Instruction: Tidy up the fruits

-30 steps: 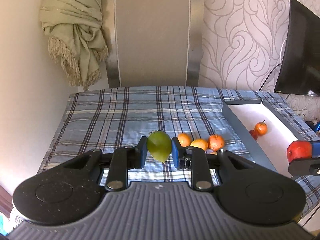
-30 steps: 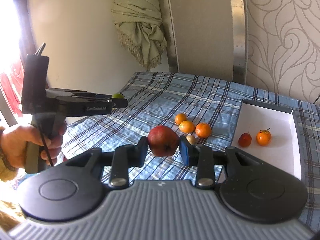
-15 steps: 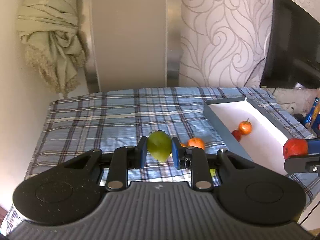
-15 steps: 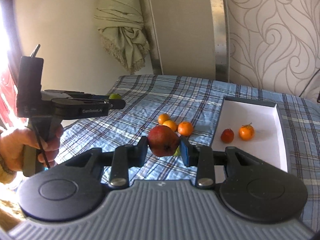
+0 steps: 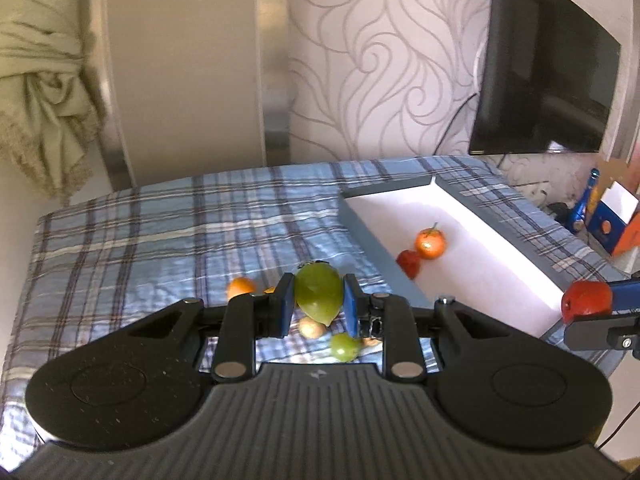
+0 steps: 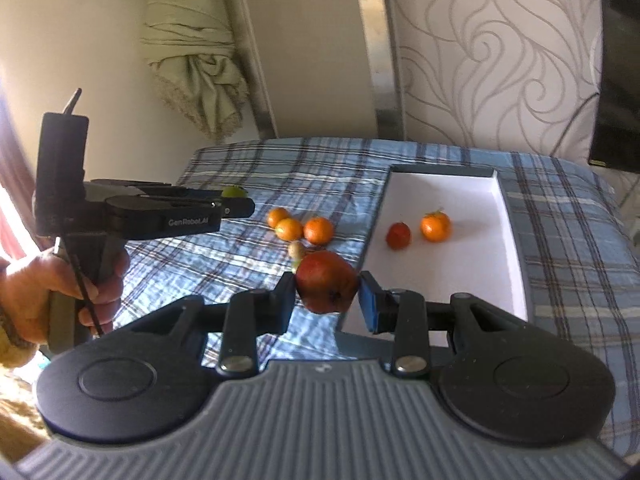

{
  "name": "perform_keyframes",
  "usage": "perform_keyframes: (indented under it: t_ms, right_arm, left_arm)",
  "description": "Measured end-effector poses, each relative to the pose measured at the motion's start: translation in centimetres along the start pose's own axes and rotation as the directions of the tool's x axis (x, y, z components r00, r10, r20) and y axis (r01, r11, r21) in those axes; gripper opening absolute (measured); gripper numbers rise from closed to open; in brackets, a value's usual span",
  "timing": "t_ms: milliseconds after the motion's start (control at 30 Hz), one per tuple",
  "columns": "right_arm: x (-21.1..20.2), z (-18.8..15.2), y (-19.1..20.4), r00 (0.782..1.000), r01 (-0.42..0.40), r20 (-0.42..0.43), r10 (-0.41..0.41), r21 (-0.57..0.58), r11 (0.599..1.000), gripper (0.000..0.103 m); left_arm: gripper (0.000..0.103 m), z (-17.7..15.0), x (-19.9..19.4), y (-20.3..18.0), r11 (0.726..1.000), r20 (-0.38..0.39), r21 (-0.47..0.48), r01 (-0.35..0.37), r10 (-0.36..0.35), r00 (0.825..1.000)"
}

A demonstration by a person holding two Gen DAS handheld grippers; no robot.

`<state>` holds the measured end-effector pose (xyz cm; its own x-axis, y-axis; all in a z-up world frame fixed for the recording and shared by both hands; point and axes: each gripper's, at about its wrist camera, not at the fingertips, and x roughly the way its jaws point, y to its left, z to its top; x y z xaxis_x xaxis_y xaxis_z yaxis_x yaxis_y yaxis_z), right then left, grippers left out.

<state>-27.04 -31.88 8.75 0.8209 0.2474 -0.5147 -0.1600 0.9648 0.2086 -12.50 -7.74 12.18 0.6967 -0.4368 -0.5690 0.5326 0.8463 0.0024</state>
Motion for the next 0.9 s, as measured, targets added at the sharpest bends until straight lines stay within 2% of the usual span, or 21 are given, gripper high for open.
perform_keyframes:
  t_ms: [433, 667, 900]
  right_arm:
    - [-1.3, -1.1, -1.9, 0.997, 0.076, -0.003, -0.076, 0.065, 0.995, 0.037]
    - [-2.5, -1.7, -3.1, 0.991, 0.135, -0.015, -0.134, 0.095, 0.986, 0.037]
    - [-4.2, -1.8, -3.6, 0.982, 0.187, 0.015, -0.189, 0.096, 0.978, 0.037]
  left_arm:
    - [0.029, 0.7, 2.6, -3.5, 0.992, -0.02, 0.062, 0.113, -0.112, 0.994]
    - [0.029, 1.7, 5.3, -6.1, 0.979, -0.044, 0.09, 0.182, -0.179, 0.983]
    - [0.029, 2.9, 8.4, -8.6, 0.968, -0.039, 0.124, 0.22, -0.217, 0.975]
